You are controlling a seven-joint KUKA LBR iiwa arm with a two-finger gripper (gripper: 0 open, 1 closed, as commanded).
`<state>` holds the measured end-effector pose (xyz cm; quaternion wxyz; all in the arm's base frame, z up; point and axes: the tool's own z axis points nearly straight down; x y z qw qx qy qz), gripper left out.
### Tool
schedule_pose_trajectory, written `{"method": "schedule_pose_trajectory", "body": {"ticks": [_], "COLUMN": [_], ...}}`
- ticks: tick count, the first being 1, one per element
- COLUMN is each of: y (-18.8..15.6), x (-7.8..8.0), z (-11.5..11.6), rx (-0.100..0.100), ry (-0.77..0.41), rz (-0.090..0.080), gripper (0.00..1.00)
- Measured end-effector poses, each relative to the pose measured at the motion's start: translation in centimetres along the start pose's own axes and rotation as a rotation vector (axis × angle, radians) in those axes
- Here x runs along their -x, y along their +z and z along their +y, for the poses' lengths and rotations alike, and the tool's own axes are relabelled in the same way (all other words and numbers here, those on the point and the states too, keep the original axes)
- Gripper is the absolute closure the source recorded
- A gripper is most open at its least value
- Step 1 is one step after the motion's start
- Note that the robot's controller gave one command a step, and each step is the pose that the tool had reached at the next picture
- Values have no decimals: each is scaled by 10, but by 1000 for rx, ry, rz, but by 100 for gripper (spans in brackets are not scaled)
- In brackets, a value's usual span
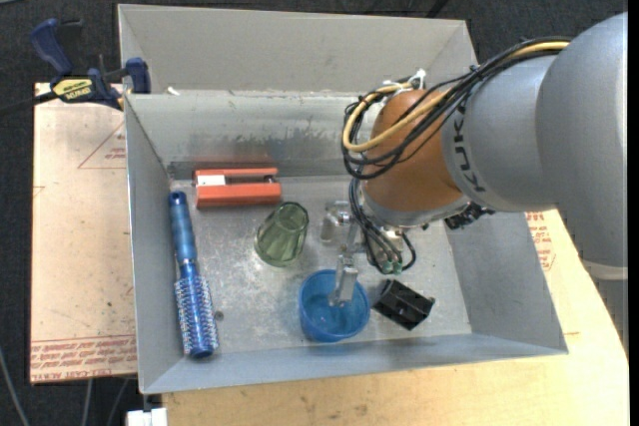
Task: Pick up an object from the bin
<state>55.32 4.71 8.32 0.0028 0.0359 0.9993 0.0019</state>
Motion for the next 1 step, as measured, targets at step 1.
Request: {"method": "schedule_pose_trajectory", "body": {"ticks": [1], "y": [-2], "x": [-1], "z": [-2], "rx": [-2], "ry": [3], "rz": [2], "gripper": [100]}}
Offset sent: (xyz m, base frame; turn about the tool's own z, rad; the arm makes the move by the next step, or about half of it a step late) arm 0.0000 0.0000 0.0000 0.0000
